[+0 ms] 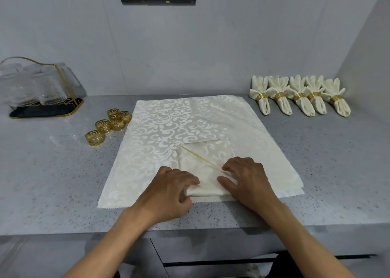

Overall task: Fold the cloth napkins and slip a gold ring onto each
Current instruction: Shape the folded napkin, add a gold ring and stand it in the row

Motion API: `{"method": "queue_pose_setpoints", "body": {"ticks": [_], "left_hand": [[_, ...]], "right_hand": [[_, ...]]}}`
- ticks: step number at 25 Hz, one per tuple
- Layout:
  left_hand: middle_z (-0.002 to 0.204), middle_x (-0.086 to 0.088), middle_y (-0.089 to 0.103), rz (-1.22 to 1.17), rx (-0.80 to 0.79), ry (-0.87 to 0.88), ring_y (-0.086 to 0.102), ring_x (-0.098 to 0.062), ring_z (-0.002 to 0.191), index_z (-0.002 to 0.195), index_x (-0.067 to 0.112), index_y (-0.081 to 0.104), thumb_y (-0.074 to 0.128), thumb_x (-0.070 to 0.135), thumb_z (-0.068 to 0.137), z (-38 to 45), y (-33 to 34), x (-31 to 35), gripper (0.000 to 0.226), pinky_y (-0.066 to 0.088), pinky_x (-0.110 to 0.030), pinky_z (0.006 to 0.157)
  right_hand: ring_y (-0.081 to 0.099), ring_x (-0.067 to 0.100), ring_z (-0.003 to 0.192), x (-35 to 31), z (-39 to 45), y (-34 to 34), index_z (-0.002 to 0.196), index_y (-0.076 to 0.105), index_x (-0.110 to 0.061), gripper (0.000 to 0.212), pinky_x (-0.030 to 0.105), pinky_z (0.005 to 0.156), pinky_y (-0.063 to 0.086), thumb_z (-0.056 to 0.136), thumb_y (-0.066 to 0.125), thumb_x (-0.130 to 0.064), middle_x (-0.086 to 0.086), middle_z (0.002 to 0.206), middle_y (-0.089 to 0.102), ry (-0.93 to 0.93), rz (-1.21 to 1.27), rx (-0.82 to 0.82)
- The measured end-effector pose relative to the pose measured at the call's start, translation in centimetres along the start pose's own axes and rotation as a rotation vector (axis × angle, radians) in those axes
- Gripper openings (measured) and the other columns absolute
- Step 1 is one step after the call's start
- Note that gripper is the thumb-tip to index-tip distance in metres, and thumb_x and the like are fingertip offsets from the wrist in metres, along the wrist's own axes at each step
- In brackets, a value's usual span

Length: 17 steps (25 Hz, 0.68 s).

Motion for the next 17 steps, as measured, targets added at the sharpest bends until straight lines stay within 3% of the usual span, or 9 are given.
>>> {"method": "queue_pose_setpoints", "body": {"ticks": [4, 7, 11, 13, 17], "left_hand": [[0.073, 0.009, 0.063, -0.177, 0.080, -0.166, 0.057, -0.011, 0.070, 0.099, 0.027, 0.064, 0.061, 0.029, 0.092, 1.2, -0.6, -1.1, 0.008, 0.034, -0.012, 0.073], [0.077, 0.010, 0.063, -0.302, 0.113, -0.307, 0.059, -0.007, 0.073, 0.091, 0.028, 0.061, 0.063, 0.034, 0.093, 2.1, -0.3, -2.6, 0.006, 0.042, -0.019, 0.066], [0.086, 0.014, 0.061, -0.362, 0.227, -0.384, 0.060, -0.003, 0.072, 0.099, 0.032, 0.057, 0.072, 0.026, 0.087, 2.6, -0.1, -3.5, 0.020, 0.045, -0.016, 0.064], [0.084, 0.014, 0.059, -0.278, 0.252, -0.312, 0.057, -0.006, 0.071, 0.091, 0.028, 0.061, 0.071, 0.020, 0.088, 3.1, 0.1, -3.0, 0.013, 0.041, -0.019, 0.065], [0.082, 0.005, 0.047, 0.151, 0.306, -0.176, 0.045, -0.018, 0.074, 0.080, 0.020, 0.073, 0.070, 0.020, 0.085, 3.3, 0.2, -1.5, 0.006, 0.033, -0.033, 0.066]], "right_hand": [[0.050, 0.017, 0.080, -1.3, -2.0, -1.7, 0.089, 0.065, -0.023, 0.026, 0.034, 0.070, 0.036, 0.090, 0.055, -0.047, -0.007, 0.091, 0.060, -0.141, -0.034, 0.156], [0.049, 0.013, 0.069, -0.7, -2.5, -1.4, 0.080, 0.066, -0.025, 0.028, 0.032, 0.066, 0.035, 0.093, 0.052, -0.045, -0.012, 0.077, 0.060, -0.121, 0.034, 0.098], [0.054, 0.011, 0.063, -0.2, -1.9, -1.4, 0.089, 0.064, -0.024, 0.009, 0.032, 0.064, 0.040, 0.089, 0.060, -0.032, -0.013, 0.073, 0.061, -0.048, 0.082, 0.130], [0.051, 0.012, 0.061, -0.4, -1.6, -1.4, 0.085, 0.062, -0.023, 0.008, 0.032, 0.063, 0.039, 0.090, 0.059, -0.029, -0.011, 0.074, 0.058, -0.064, 0.073, 0.137], [0.045, 0.020, 0.070, -1.0, -2.4, -1.1, 0.079, 0.064, -0.018, 0.023, 0.036, 0.064, 0.037, 0.093, 0.054, -0.034, -0.002, 0.085, 0.054, -0.181, -0.136, 0.137]]}}
Point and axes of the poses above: each hand's wrist, its own z-axis towards the middle knuckle, its own y-axis out of the palm, x = y × z, the point moved 8 cm from there along z, towards the middle knuckle
